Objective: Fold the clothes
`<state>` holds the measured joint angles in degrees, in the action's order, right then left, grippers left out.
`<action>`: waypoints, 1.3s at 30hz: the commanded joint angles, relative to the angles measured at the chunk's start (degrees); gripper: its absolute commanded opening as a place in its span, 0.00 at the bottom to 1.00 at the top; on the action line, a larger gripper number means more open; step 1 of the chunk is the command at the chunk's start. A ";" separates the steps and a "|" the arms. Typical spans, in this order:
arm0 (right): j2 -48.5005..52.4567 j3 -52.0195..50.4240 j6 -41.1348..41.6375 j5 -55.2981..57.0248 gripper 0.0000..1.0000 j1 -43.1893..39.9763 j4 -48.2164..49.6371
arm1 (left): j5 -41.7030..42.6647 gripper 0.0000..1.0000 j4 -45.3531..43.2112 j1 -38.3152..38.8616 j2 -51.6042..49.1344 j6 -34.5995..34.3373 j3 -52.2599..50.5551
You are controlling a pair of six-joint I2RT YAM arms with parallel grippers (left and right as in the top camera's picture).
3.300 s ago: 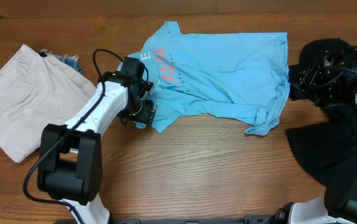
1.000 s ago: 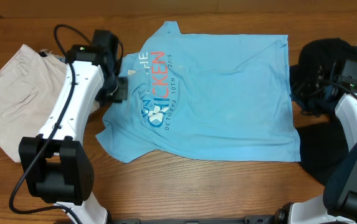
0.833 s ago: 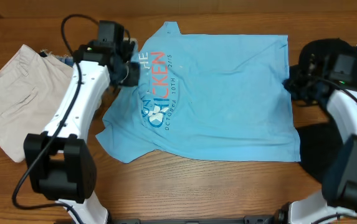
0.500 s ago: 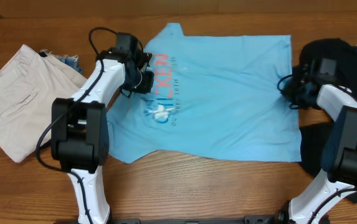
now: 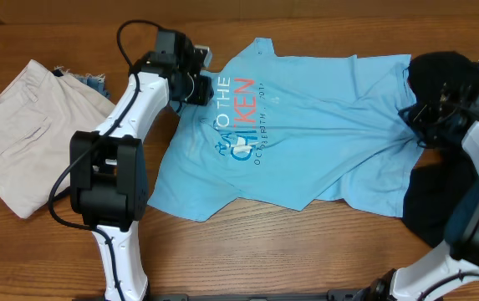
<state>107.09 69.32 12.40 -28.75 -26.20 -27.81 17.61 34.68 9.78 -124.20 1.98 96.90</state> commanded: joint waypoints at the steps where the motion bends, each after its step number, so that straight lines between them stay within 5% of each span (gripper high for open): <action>1: -5.27 1.60 -0.44 -8.46 0.44 1.22 -0.26 | 1.42 0.42 -3.43 0.09 -0.61 -2.45 1.20; 6: -5.29 1.57 -0.50 -8.41 0.46 5.40 -2.69 | -5.51 0.57 -11.74 -0.83 -1.16 -4.98 1.20; 12: -5.29 1.57 -0.50 -8.00 0.47 10.88 -2.36 | -4.48 0.40 -15.06 -2.32 -5.46 -6.29 1.20; 14: -5.29 1.57 -0.48 -7.13 0.47 12.20 -2.54 | -3.76 0.17 -15.23 -2.80 -7.91 -6.29 1.20; 15: -5.29 1.57 -0.48 -7.13 0.46 12.68 -2.71 | -2.34 0.13 -15.26 -2.86 -9.29 -6.27 1.20; 19: -5.29 1.55 -0.46 -6.69 0.47 13.81 -3.41 | -1.73 0.15 -15.02 -2.84 -12.31 -6.27 1.20; 21: -5.29 1.51 -0.46 -6.12 0.47 14.34 -3.89 | -7.04 0.06 -13.60 -3.02 -13.09 -8.07 1.20; 23: -5.29 1.42 -0.46 -2.86 0.50 15.56 -4.57 | -19.15 0.04 -10.80 -3.82 -13.75 -14.64 1.20; 26: -4.83 0.76 -0.44 2.05 0.53 18.12 -4.59 | -25.94 0.04 -8.72 -5.55 -13.68 -19.45 1.33; 32: -1.03 -0.81 1.57 9.22 0.54 21.00 -3.32 | -21.90 0.04 -1.46 -9.97 -13.66 -23.41 8.41; 33: 0.26 -0.81 1.75 9.25 0.54 20.98 -3.06 | -21.73 0.07 1.38 -10.38 -13.66 -23.21 11.61; 36: 2.56 -0.81 0.55 9.18 0.56 20.98 -1.90 | -15.30 0.49 9.44 -10.49 -13.64 -14.49 22.40; 39: 2.80 -0.79 -4.11 8.20 0.62 20.98 -0.04 | -8.55 0.53 19.28 -9.79 -13.64 -9.42 31.74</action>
<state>109.75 68.71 12.36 -20.58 -5.17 -29.56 1.17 48.21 -1.28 -138.10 -14.52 119.37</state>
